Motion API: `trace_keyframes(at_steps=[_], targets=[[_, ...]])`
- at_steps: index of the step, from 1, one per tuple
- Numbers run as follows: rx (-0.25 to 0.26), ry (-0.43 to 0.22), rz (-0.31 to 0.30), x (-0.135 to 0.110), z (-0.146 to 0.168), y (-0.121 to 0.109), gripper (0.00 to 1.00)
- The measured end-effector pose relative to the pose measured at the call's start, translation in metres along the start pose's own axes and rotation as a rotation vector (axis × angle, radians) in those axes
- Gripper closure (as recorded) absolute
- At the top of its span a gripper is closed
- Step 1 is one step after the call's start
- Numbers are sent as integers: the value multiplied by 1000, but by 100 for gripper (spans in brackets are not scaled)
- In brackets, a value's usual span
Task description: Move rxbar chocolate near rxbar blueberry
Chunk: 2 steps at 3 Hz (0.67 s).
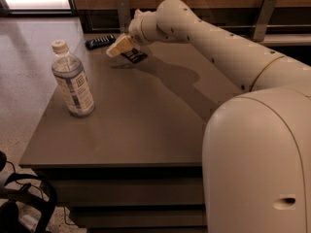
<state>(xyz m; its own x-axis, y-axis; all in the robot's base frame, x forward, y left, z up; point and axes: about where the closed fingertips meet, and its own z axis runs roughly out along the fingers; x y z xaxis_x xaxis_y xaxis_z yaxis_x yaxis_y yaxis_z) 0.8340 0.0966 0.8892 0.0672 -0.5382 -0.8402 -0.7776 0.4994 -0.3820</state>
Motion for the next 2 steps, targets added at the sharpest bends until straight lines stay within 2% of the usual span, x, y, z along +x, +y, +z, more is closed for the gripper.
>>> trace_keyframes(at_steps=[1,2], targets=[[0,0,0,0,0,0,0],[30,18,2,-4,-24,-6,0]])
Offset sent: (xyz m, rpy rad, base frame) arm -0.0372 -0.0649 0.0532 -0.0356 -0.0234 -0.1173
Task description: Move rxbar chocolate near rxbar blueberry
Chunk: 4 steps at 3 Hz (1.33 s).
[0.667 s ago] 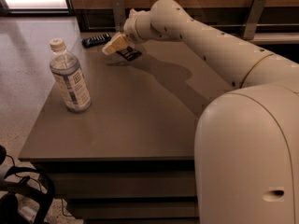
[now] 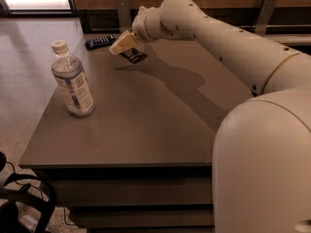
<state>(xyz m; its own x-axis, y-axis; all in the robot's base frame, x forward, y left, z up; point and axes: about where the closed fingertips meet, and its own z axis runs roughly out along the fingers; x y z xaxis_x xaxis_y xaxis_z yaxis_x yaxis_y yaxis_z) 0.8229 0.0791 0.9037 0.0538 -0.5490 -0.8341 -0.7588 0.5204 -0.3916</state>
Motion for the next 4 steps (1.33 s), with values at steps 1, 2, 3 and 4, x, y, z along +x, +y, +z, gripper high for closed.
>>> trace_keyframes(at_steps=[1,2,3,4], targets=[[97,-2,-33,-16,-54,-9,0],[177,-16,-56,-26,-89,-16,0],[285,-55,-55,-32,-137,-44,0],[343,-72,-40,-31,-164,-63,0]])
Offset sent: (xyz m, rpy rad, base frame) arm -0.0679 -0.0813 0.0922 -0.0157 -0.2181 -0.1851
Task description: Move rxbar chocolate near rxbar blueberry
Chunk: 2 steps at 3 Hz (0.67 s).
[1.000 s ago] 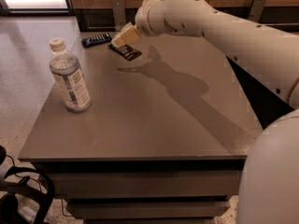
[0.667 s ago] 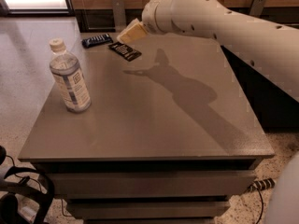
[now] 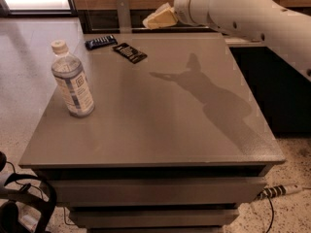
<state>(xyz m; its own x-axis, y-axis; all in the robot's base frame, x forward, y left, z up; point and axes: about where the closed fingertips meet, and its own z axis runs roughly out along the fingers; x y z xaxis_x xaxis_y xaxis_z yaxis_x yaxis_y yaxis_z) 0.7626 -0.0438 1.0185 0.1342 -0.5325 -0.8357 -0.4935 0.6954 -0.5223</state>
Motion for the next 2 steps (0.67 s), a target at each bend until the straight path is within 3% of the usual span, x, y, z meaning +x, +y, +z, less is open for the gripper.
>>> trace_keyframes(at_steps=[2], targets=[[100,14,55,5,-52,-49,0]])
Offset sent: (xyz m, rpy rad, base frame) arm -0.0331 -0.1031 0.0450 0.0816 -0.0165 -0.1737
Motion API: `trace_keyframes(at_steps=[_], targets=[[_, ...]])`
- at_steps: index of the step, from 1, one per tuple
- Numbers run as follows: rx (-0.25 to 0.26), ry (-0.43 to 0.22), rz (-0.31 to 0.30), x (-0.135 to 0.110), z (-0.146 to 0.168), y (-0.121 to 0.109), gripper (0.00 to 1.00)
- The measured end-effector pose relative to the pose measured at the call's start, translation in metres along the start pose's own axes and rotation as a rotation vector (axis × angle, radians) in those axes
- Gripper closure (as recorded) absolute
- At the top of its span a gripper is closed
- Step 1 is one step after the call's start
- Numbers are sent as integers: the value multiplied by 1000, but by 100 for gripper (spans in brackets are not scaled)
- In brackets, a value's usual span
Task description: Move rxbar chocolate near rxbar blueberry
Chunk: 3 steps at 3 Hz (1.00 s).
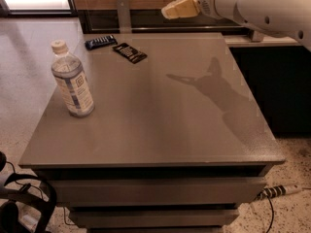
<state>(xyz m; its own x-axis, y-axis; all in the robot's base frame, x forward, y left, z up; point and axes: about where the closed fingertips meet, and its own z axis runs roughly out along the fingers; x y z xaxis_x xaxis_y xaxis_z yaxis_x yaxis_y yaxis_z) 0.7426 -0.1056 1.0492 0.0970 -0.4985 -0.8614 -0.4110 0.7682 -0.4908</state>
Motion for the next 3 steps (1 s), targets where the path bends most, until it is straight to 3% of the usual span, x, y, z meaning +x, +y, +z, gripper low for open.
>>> trace_keyframes(at_steps=[3], targets=[[116,26,113,30,-42,-49,0]])
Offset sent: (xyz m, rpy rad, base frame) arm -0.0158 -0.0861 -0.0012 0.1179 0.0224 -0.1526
